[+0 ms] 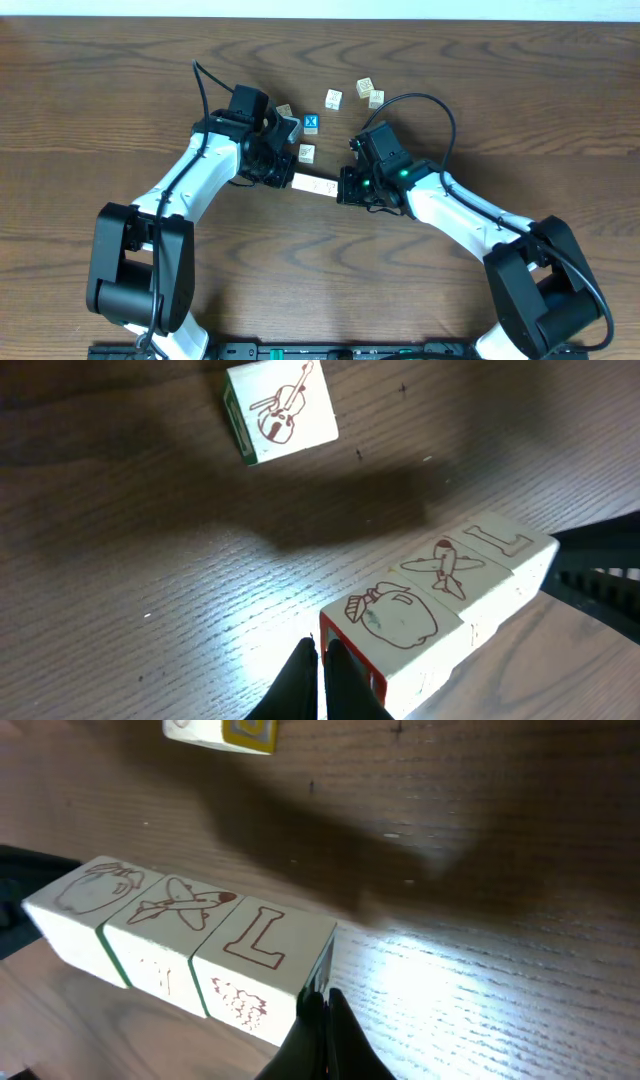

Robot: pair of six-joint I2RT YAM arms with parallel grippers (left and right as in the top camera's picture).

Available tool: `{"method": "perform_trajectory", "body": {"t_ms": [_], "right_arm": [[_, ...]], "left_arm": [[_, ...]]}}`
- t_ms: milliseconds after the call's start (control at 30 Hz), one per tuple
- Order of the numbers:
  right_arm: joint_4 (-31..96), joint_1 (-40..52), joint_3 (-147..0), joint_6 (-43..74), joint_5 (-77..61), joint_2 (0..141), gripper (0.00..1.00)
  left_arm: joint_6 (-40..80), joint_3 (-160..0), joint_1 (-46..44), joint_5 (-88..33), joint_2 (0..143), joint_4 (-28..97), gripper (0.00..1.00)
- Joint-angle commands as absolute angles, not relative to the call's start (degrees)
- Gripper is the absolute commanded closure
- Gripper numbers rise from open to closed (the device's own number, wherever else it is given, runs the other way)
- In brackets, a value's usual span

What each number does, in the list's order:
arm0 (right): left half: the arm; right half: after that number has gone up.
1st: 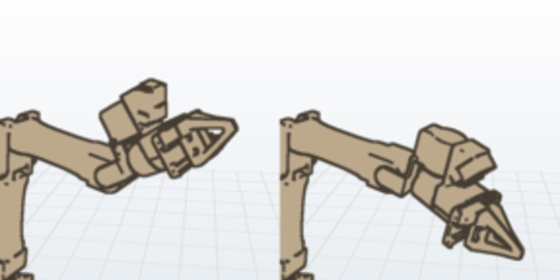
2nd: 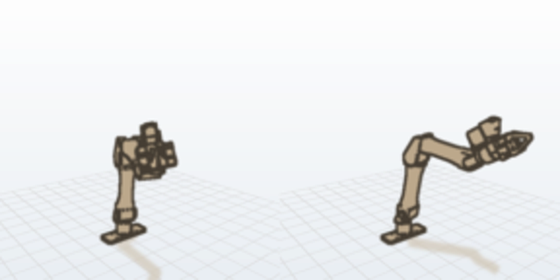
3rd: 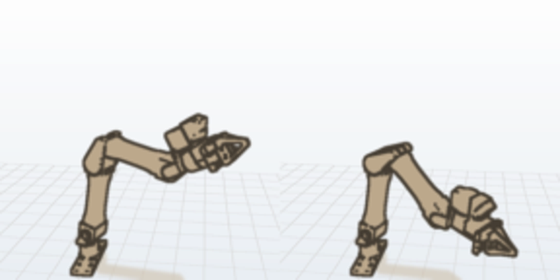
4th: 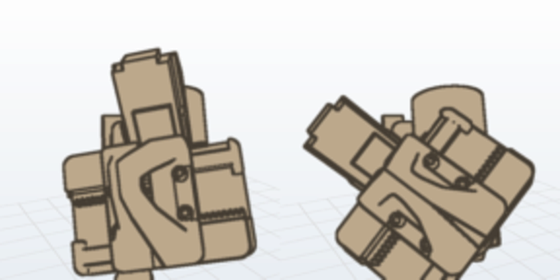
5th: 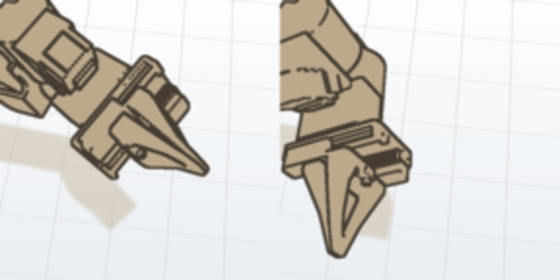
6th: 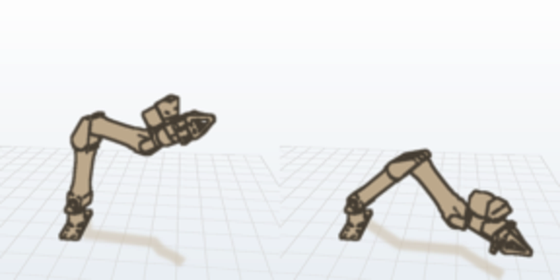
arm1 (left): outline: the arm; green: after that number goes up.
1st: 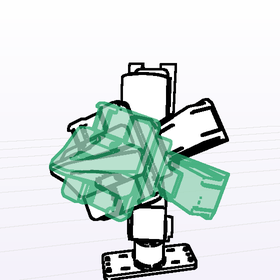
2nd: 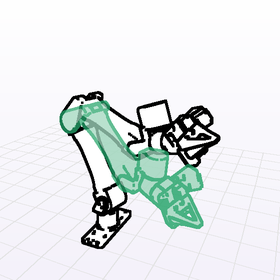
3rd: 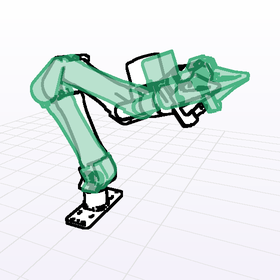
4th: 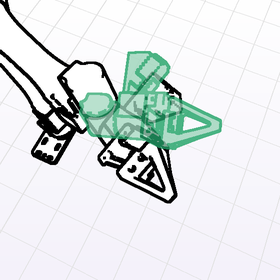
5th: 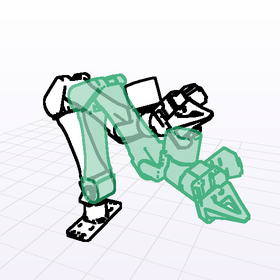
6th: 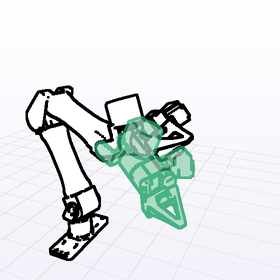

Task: Lift 3 blocks

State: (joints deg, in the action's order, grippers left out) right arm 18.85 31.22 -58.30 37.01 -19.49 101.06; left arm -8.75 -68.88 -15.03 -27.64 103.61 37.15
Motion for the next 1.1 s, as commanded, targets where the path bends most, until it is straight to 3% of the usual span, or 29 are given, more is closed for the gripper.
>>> {"method": "perform_trajectory", "body": {"t_ms": [0, 1067], "right_arm": [[16.51, 32.82, -61.93, 35.92, -28.56, 98.5, 0.99], [19.62, 32.82, -61.93, 32.01, -26.22, 98.45, 0.99]], "left_arm": [[-7.81, -70.11, -18.46, -36.4, 103.39, 37.23, 0.93], [-7.33, -70.11, -18.46, -36.45, 103.37, 37.28, 0.93]]}}
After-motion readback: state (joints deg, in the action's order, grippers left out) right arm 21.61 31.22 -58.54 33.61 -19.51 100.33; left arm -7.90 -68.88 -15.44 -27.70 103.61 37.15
